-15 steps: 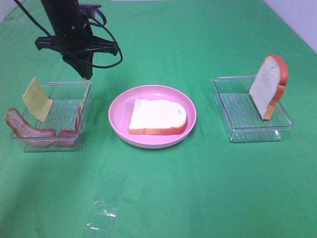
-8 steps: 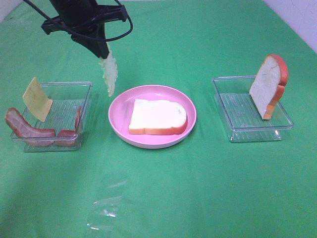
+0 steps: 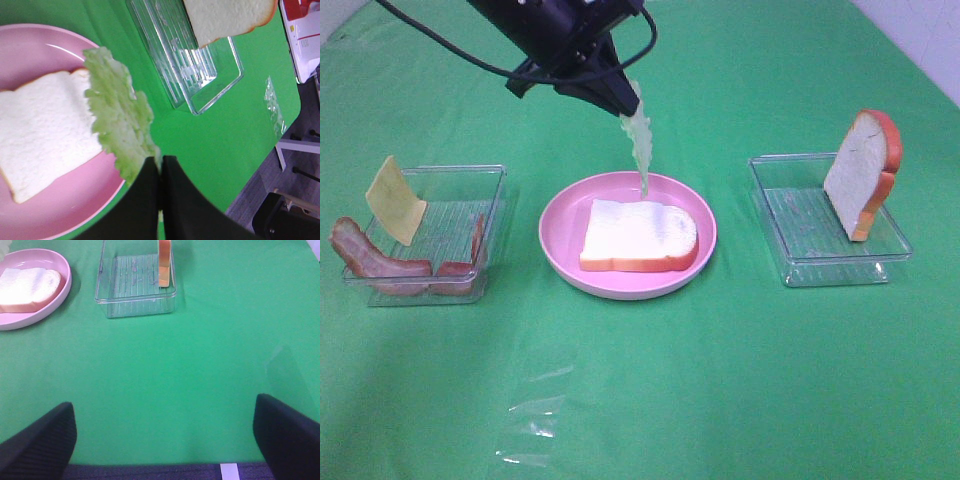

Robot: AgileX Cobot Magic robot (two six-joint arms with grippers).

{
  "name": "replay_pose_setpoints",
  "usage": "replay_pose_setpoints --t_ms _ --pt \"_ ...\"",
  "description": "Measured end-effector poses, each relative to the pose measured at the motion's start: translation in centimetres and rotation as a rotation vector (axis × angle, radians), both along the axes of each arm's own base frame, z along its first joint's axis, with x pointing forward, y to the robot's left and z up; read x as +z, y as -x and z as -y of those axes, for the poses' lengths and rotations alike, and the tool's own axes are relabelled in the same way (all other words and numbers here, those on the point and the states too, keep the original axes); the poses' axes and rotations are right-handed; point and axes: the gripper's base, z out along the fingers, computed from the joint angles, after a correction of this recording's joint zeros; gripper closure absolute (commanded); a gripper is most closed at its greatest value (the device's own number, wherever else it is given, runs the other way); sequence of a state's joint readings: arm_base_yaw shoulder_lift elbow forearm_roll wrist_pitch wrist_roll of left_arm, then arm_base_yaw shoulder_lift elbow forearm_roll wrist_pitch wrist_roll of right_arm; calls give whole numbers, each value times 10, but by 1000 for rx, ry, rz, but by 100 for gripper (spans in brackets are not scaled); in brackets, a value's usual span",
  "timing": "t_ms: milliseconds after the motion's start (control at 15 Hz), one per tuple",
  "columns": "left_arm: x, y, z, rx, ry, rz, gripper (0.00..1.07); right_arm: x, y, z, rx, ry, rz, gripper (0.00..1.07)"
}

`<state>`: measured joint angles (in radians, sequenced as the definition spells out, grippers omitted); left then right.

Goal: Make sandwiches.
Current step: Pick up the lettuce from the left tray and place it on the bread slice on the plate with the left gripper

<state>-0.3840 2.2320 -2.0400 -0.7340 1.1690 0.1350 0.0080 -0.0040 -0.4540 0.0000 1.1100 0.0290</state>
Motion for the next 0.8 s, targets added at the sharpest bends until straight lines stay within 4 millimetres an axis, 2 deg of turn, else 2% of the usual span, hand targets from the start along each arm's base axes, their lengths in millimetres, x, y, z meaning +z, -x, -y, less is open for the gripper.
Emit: replay_pose_setpoints --t_ms 400,533,800 --pt "-40 3 46 -12 29 -5 107 0 0 0 0 0 0 15" --pt "-60 5 57 -22 17 -33 107 0 0 0 0 0 0 15" --pt "-72 2 53 -35 -69 10 107 0 0 0 0 0 0 15"
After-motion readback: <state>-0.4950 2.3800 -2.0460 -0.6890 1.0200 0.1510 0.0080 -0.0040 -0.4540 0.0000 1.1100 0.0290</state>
